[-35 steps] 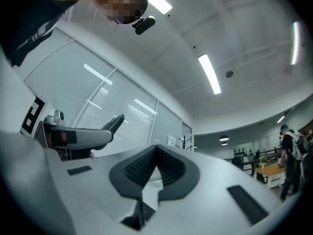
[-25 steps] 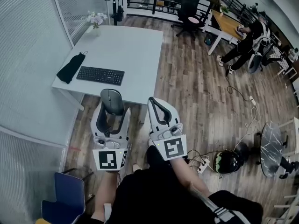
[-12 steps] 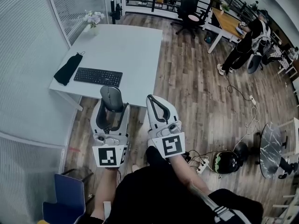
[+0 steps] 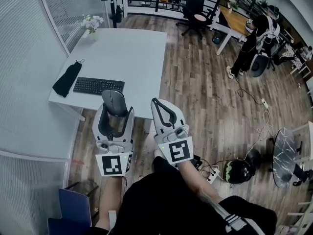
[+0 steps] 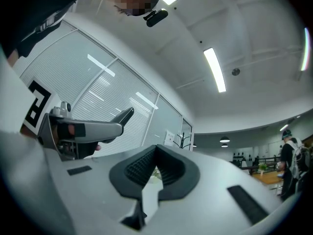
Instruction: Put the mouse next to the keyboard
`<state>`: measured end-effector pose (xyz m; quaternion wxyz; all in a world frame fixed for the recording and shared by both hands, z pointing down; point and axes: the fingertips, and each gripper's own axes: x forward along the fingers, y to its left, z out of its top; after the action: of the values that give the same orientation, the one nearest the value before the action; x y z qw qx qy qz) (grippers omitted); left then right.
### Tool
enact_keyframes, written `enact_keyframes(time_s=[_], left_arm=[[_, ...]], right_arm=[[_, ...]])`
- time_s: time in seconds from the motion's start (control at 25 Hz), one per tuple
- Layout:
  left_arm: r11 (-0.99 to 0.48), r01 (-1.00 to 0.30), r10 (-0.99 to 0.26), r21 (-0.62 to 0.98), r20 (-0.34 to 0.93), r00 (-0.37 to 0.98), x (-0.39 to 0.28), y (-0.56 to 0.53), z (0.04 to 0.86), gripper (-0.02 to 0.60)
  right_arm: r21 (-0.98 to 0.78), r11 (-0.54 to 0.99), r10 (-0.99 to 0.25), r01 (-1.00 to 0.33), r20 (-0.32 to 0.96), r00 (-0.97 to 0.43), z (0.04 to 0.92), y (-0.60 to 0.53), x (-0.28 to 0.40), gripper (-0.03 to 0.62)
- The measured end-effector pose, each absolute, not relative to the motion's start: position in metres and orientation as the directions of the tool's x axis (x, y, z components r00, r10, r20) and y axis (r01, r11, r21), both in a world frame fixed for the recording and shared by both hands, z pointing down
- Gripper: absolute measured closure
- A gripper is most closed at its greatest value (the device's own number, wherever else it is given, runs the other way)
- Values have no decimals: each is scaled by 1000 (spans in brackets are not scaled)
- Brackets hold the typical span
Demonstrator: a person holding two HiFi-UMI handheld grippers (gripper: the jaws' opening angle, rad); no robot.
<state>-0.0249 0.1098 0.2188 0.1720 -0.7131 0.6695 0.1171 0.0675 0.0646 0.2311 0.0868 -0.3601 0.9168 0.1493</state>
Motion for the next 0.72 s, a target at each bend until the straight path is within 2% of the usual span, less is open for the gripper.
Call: enact_keyframes(time_s=[0.72], left_arm=[[107,-990,-915,-96,-399,-60,-33,6,221,279]], right_arm=[[212,787,-522,-579,-272,-809,230,-50,54,595]])
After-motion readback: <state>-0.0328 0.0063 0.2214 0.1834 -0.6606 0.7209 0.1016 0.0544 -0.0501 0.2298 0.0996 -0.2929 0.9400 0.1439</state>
